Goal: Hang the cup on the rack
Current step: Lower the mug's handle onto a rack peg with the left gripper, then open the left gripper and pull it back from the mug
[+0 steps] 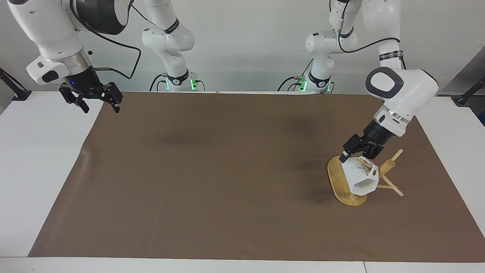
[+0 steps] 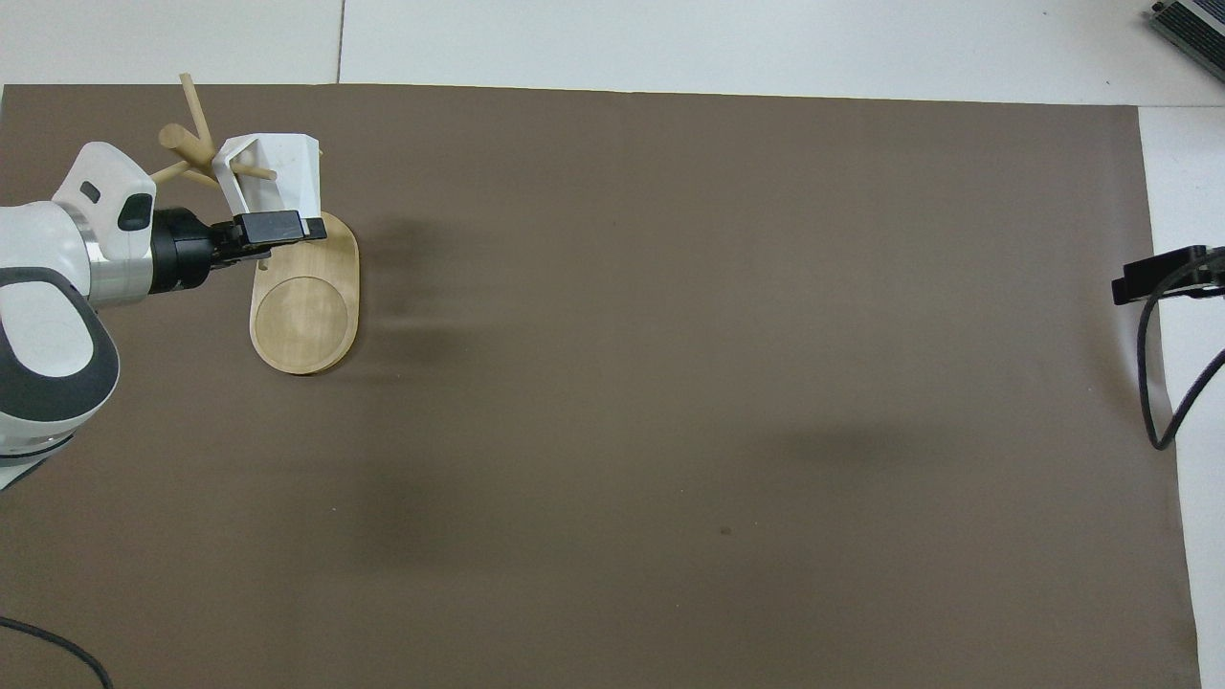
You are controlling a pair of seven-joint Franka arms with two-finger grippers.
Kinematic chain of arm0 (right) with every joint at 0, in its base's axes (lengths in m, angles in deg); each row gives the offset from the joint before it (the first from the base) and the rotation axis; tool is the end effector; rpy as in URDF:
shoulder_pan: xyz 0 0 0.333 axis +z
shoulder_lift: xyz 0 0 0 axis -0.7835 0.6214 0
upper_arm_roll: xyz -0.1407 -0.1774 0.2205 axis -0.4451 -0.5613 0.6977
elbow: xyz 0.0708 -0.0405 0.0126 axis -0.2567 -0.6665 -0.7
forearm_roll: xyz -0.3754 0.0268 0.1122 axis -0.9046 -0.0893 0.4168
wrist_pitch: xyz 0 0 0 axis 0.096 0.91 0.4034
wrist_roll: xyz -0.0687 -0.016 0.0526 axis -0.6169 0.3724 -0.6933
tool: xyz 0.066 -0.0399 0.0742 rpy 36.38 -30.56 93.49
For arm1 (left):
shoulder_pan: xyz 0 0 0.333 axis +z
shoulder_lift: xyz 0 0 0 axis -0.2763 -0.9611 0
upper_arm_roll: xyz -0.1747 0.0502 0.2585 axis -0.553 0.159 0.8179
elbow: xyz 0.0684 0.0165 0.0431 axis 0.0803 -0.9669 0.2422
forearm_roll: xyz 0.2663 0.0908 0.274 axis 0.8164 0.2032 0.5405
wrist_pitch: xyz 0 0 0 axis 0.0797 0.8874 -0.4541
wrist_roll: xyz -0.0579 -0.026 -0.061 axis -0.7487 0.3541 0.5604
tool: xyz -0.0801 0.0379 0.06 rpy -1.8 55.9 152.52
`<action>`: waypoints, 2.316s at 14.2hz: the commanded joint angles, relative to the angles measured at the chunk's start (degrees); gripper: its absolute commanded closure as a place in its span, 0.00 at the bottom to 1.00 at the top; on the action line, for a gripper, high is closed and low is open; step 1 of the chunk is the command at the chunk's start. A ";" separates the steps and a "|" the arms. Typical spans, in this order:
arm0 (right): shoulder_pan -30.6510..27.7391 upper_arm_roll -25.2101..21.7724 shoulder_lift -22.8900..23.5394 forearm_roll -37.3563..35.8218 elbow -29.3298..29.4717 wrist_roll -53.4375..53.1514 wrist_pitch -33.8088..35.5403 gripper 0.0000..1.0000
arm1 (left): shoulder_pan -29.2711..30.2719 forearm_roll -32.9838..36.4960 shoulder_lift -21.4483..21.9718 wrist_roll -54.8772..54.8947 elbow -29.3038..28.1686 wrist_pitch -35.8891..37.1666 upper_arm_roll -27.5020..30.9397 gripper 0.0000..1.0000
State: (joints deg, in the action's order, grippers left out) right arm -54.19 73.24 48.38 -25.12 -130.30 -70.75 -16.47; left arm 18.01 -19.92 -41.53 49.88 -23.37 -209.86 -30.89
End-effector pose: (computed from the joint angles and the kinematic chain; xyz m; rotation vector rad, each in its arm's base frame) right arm 0.5691 -0.0714 0.6170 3.1141 0.0380 0.0456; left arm 0.6064 -0.0507 0.4503 2.6230 0.0556 0.4069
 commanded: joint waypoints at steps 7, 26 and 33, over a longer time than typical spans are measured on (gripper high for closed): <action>-0.20 0.24 -1.13 0.14 -1.22 0.37 -0.34 0.00 | 0.05 26.96 6.40 -0.90 3.86 17.85 -0.15 0.00; -0.12 0.24 -1.13 0.14 -1.31 0.36 -0.34 0.00 | -6.28 38.14 7.02 -18.92 21.71 47.05 -0.77 0.00; -0.12 0.24 -1.13 0.14 -1.31 0.37 -0.34 0.00 | -4.71 38.14 7.99 -19.01 19.41 46.87 -0.16 0.00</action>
State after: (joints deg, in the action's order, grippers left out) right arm -54.18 73.27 48.38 -25.12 -130.32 -70.75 -16.47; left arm 12.60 17.09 -33.79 31.60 -3.75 -163.93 -30.97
